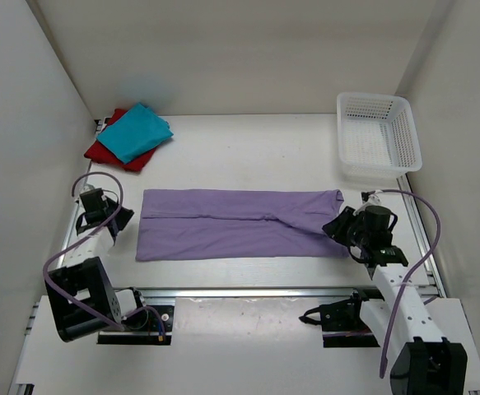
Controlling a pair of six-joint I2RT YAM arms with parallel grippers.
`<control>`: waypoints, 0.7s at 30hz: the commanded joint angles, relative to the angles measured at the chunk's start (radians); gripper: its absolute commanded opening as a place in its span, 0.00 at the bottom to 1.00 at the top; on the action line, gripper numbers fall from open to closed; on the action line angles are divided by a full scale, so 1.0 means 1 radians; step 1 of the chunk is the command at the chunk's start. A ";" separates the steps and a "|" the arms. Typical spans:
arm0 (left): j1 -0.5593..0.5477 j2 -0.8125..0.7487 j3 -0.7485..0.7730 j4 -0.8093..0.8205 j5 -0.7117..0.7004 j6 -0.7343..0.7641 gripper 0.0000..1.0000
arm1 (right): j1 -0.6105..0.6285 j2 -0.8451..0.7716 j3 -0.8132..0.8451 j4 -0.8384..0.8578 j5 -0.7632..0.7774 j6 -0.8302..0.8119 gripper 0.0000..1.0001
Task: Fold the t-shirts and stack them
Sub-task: Fold the other side of the tshirt into a rectangle
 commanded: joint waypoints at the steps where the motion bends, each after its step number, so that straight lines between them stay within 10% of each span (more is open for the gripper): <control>1: 0.015 -0.061 -0.009 0.030 0.033 -0.063 0.27 | 0.018 -0.068 0.025 0.007 0.067 -0.003 0.20; 7: -0.126 -0.182 -0.026 0.140 -0.015 -0.060 0.21 | 0.088 -0.016 0.157 -0.004 0.102 -0.032 0.16; 14: -0.540 -0.164 -0.021 0.217 -0.064 -0.040 0.19 | 0.267 0.215 0.234 0.123 0.182 -0.052 0.00; 21: -0.818 -0.044 -0.062 0.280 0.011 -0.032 0.16 | 0.282 0.637 0.377 0.257 0.081 -0.129 0.24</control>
